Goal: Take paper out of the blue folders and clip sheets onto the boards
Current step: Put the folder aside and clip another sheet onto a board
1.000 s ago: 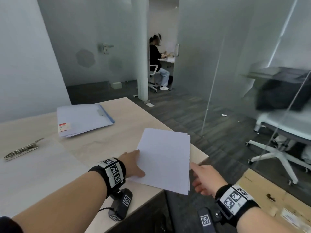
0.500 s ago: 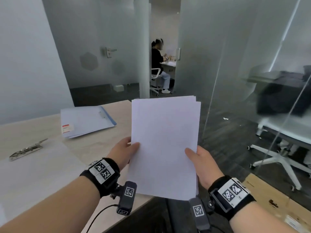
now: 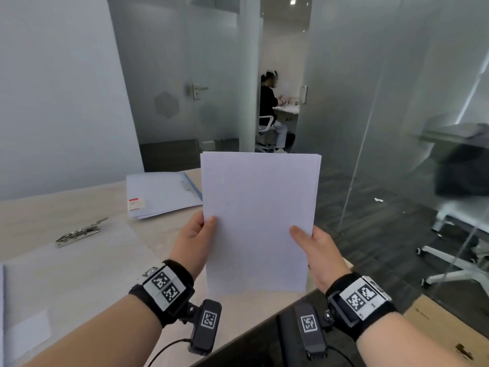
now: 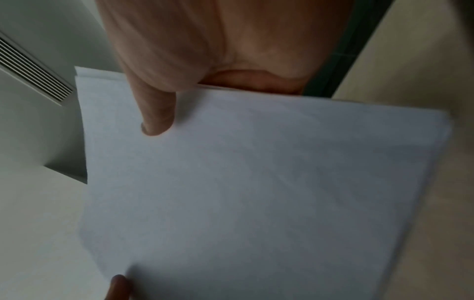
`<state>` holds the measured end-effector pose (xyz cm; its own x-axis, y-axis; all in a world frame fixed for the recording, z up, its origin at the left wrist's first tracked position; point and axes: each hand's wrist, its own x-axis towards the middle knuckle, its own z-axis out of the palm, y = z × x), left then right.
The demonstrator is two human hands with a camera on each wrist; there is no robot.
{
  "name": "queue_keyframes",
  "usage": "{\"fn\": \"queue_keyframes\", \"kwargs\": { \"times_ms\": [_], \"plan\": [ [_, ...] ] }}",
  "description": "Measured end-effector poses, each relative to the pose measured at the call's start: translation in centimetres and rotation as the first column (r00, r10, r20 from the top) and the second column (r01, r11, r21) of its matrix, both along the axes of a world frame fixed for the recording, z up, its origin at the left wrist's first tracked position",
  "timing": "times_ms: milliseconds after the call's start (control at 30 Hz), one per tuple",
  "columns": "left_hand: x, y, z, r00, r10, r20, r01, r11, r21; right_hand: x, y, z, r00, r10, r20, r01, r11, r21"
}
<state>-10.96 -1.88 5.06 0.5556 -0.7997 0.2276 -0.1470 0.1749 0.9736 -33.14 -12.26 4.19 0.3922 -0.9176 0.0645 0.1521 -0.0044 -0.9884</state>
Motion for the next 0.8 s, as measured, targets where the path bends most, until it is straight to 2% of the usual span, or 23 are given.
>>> {"fn": "queue_keyframes", "kwargs": {
  "times_ms": [133,267,367,433,500,567,633,733,800],
  "plan": [
    [-0.2,0.4,-1.2,0.998,-0.029,0.059,0.026,0.998,0.061,-0.6,0.3,-1.1,0.993,0.039,-0.11,-0.04,0.999,-0.005],
    [1.3,1.6,-0.9,0.987,-0.091,0.13,0.078,0.991,0.107,0.3,0.4,-1.1,0.984,-0.01,-0.18,0.004,1.0,-0.031],
    [4.5,2.6,-0.6,0.992,-0.035,0.121,0.006,0.972,0.233,1.8,0.6,-0.8,0.986,0.0,-0.168,-0.004,1.0,-0.022],
    [7.7,3.7,-0.8,0.983,0.047,0.179,-0.11,0.926,0.361,3.1,0.9,-0.6,0.986,0.023,-0.163,-0.024,1.0,-0.004],
    [11.2,5.4,-1.5,0.963,0.078,0.259,-0.205,0.835,0.51,4.7,1.4,-0.6,0.989,0.055,-0.141,-0.051,0.998,0.032],
    [14.1,7.4,-2.3,0.959,0.085,0.269,-0.239,0.753,0.613,6.5,2.1,-0.6,0.989,0.093,-0.111,-0.087,0.995,0.057],
    [15.6,9.7,-2.7,0.96,0.102,0.26,-0.254,0.705,0.662,8.3,2.8,-0.7,0.987,0.137,-0.086,-0.131,0.988,0.078],
    [16.2,13.0,-3.4,0.964,0.117,0.24,-0.252,0.696,0.673,11.4,3.9,-0.9,0.979,0.194,-0.058,-0.187,0.976,0.111],
    [16.1,15.1,-3.5,0.976,0.14,0.165,-0.215,0.719,0.661,13.5,4.5,-1.2,0.969,0.237,-0.066,-0.227,0.965,0.131]
  ]
}}
